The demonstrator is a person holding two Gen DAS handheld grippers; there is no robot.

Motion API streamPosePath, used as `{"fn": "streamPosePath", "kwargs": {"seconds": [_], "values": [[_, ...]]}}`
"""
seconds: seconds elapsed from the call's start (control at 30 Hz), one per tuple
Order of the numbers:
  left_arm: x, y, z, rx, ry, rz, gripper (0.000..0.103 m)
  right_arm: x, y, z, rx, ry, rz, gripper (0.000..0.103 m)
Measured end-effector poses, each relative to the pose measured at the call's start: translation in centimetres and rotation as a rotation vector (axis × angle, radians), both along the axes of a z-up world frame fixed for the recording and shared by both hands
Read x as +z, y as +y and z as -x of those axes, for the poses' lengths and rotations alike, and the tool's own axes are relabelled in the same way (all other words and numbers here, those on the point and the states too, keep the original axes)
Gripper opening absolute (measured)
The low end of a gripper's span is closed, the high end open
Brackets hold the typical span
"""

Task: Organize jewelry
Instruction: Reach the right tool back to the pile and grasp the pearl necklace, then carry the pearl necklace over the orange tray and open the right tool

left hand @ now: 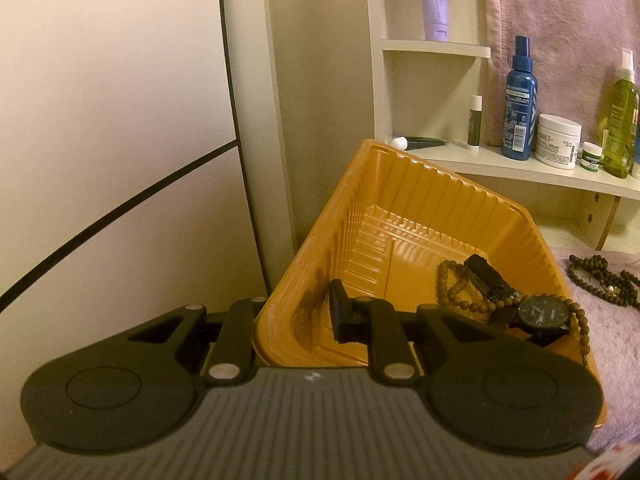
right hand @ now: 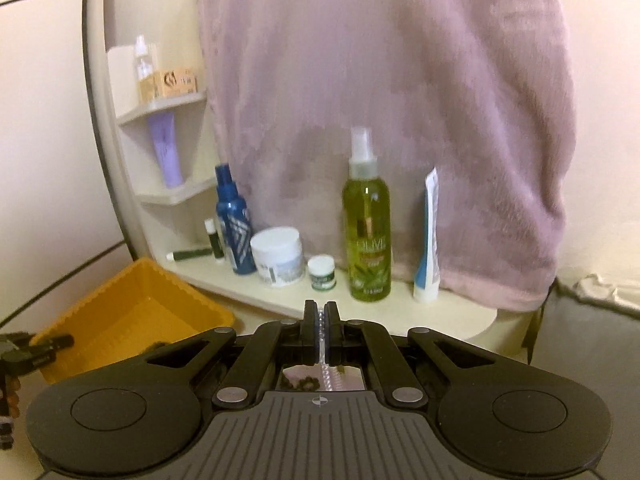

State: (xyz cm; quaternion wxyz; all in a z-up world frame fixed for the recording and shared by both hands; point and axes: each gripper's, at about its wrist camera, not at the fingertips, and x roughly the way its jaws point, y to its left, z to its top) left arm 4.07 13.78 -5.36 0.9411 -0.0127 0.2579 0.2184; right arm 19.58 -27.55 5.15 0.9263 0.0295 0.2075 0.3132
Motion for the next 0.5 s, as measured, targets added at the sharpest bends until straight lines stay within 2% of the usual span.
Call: {"fn": "streamPosePath", "kwargs": {"seconds": [0.5], "values": [[0.1, 0.2, 0.0, -0.005, 0.0, 0.003, 0.017, 4.6, 2.6, 2.2, 0.113, -0.026, -0.08, 0.002]]}}
